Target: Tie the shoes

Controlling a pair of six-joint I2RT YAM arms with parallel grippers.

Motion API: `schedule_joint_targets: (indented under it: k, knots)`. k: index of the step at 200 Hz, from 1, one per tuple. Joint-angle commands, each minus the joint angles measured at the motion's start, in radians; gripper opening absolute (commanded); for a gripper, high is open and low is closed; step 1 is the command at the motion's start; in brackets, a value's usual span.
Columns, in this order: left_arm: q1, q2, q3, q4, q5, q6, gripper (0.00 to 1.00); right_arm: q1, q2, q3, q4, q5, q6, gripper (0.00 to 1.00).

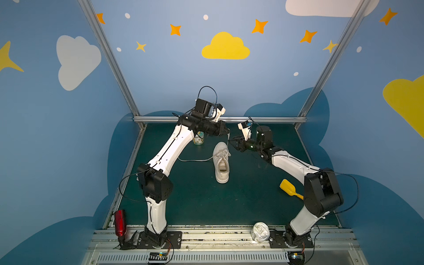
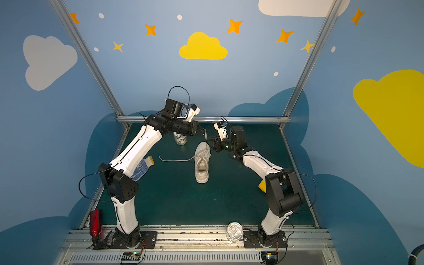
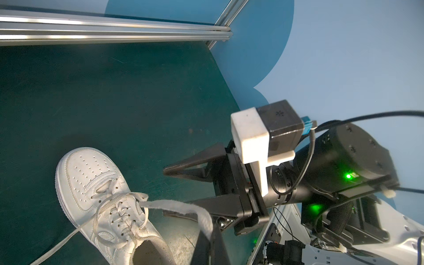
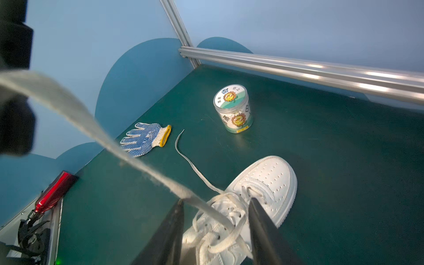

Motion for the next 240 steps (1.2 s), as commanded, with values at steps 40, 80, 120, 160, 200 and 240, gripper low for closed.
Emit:
schedule_joint_targets:
  k: [40, 80, 120, 160, 200, 240]
  knots:
    - [-0.003, 0.001, 0.009, -0.024, 0.0, 0.003, 0.03, 0.007, 0.085, 0.131, -0.007, -0.088, 0.007, 0.31]
    - [-0.002, -0.009, -0.002, -0.026, 0.0, 0.006, 0.03, 0.011, 0.096, 0.135, -0.002, -0.105, 0.013, 0.17]
    - [0.002, -0.024, -0.043, -0.029, -0.015, 0.015, 0.04, 0.014, 0.092, 0.134, -0.003, -0.116, 0.017, 0.02]
    - [0.024, -0.046, -0.083, -0.034, -0.055, 0.044, 0.3, 0.011, 0.076, 0.11, -0.001, -0.106, 0.018, 0.0]
    - [0.099, -0.093, -0.191, -0.077, -0.152, 0.144, 0.49, 0.003, 0.059, 0.073, 0.008, -0.103, 0.035, 0.0]
    - [0.129, -0.118, -0.41, -0.026, -0.285, 0.292, 0.51, 0.001, 0.044, 0.05, 0.012, -0.103, 0.037, 0.0]
